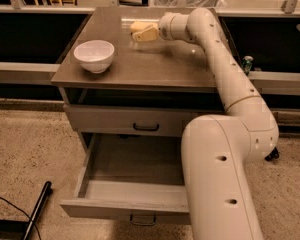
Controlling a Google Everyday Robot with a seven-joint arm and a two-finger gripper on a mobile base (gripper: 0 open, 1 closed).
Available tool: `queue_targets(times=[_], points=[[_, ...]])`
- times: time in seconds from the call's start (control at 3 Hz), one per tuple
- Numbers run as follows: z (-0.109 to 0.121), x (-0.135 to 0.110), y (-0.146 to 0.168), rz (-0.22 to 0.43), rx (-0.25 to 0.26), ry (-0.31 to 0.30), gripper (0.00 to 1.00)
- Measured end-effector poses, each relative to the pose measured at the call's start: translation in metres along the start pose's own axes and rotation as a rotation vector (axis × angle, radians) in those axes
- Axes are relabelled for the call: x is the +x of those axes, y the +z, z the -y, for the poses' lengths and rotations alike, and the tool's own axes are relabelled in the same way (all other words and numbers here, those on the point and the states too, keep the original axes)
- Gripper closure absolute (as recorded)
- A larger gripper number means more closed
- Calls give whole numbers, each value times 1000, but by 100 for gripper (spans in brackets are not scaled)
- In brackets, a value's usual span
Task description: Place sponge into middle drawer
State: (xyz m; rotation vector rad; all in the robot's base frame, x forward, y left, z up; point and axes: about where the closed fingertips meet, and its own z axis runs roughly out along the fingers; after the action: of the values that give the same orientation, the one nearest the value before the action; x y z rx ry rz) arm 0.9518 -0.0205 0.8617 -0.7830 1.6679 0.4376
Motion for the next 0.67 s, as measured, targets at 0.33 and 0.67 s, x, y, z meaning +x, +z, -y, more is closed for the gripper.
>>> queue_targets(times=[0.33, 0.67], points=[[0, 6, 18, 13, 14, 9, 0], [7, 14, 28, 20, 41, 30, 0]])
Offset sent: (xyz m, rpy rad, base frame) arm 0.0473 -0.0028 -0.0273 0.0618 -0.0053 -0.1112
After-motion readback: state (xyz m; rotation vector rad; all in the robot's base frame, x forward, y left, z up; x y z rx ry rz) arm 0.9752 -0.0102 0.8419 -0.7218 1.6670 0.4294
